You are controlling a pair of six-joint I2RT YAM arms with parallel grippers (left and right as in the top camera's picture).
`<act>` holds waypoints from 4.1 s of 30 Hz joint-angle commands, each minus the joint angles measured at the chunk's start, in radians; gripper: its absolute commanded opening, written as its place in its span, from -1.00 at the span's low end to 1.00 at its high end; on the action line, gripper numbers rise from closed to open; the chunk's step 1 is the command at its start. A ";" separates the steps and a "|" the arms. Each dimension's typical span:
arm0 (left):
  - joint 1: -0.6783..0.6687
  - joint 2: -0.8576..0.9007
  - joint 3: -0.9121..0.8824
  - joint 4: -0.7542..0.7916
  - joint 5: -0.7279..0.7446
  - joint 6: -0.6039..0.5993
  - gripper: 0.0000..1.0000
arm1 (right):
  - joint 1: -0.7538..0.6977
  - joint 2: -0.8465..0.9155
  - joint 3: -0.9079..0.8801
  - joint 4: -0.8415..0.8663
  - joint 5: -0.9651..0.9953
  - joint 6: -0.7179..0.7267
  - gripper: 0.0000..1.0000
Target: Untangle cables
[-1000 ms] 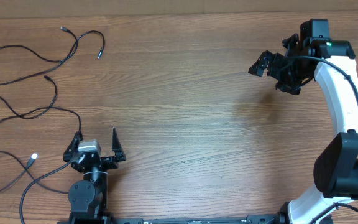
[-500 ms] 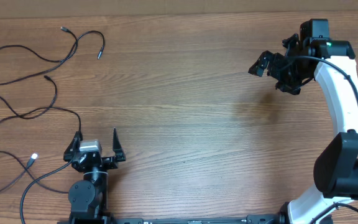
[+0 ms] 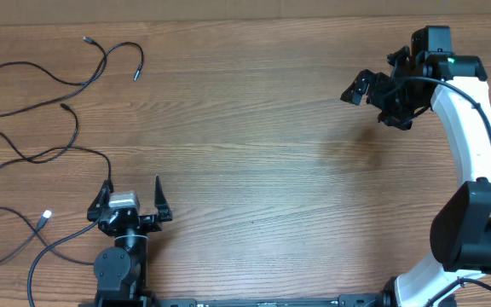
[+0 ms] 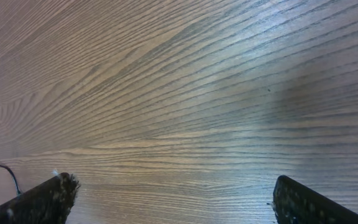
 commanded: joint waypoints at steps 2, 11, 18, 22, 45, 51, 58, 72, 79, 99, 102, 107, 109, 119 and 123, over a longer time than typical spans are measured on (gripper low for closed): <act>-0.006 -0.010 -0.003 0.000 0.008 0.019 0.99 | -0.001 -0.027 0.019 0.004 0.006 0.003 1.00; -0.006 -0.010 -0.003 0.000 0.008 0.019 0.99 | -0.001 -0.026 0.018 0.004 0.007 0.003 1.00; -0.006 -0.010 -0.003 0.000 0.008 0.019 0.99 | 0.000 -0.035 0.018 0.003 0.071 -0.001 1.00; -0.006 -0.010 -0.003 0.000 0.008 0.019 0.99 | 0.000 -0.077 0.018 -0.014 0.144 -0.002 1.00; -0.006 -0.010 -0.003 0.000 0.008 0.019 0.99 | 0.107 -1.062 -0.777 0.749 0.234 -0.316 1.00; -0.006 -0.010 -0.003 0.000 0.008 0.019 0.99 | 0.066 -1.418 -1.050 0.830 0.234 -0.316 1.00; -0.006 -0.010 -0.003 0.000 0.008 0.019 0.99 | 0.064 -1.649 -1.261 0.877 0.230 -0.316 1.00; -0.006 -0.010 -0.003 0.000 0.008 0.019 0.99 | 0.066 -1.838 -1.539 1.098 0.221 -0.311 1.00; -0.006 -0.010 -0.003 0.000 0.008 0.019 0.99 | 0.066 -1.838 -1.592 1.126 0.217 -0.278 1.00; -0.006 -0.010 -0.003 0.000 0.008 0.019 0.99 | 0.066 -1.838 -1.591 1.035 0.232 -0.278 1.00; -0.006 -0.010 -0.003 0.000 0.008 0.019 0.99 | 0.066 -1.838 -1.591 1.035 0.234 -0.278 1.00; -0.006 -0.010 -0.003 0.000 0.008 0.019 0.99 | 0.066 -1.838 -1.591 1.035 0.235 -0.278 1.00; -0.006 -0.010 -0.003 0.000 0.008 0.019 0.99 | 0.066 -1.838 -1.591 1.037 0.235 -0.278 1.00; -0.006 -0.010 -0.003 0.000 0.008 0.019 0.99 | 0.066 -1.838 -1.591 1.037 0.234 -0.278 1.00; -0.006 -0.010 -0.003 0.000 0.008 0.019 0.99 | 0.066 -1.838 -1.591 1.037 0.234 -0.278 1.00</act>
